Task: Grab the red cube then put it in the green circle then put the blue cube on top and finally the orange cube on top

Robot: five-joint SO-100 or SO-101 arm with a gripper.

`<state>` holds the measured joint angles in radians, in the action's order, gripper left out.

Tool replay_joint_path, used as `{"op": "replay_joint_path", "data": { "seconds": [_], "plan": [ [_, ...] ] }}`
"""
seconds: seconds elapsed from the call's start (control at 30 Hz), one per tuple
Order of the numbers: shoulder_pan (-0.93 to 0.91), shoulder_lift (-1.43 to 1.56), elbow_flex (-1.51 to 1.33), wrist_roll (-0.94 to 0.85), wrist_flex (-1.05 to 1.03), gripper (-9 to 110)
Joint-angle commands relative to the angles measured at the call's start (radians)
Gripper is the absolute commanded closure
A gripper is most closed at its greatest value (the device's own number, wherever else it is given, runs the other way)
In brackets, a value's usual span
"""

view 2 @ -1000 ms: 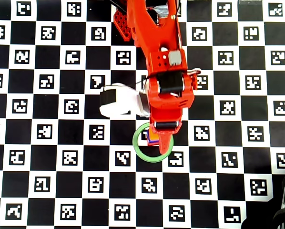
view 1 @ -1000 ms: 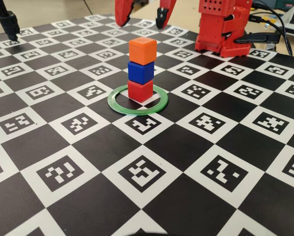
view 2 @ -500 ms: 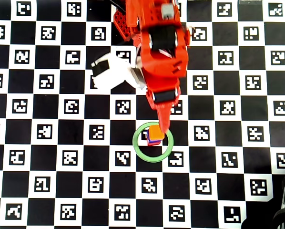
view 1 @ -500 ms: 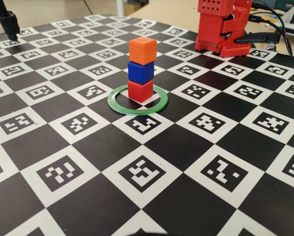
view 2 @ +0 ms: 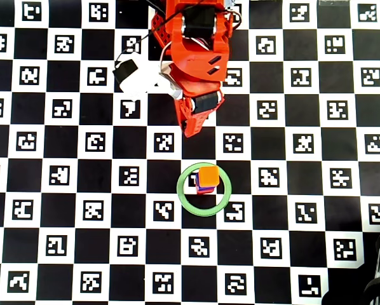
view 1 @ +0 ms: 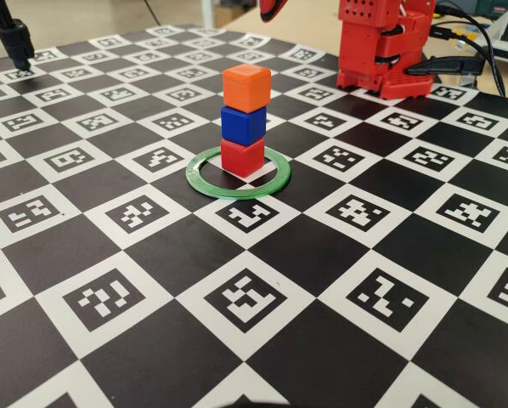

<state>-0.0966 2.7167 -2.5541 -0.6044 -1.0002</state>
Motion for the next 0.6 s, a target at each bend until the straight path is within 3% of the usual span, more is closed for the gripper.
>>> {"op": "replay_joint_path", "data": {
  "seconds": [0.0,0.27,0.57],
  "plan": [
    [0.008,0.156,-0.101,-0.158,0.081,107],
    [0.034,0.356,-0.383,-0.376,0.115,107],
    [0.034,0.526,-0.541,-0.485,0.089,107]
  ]
}}
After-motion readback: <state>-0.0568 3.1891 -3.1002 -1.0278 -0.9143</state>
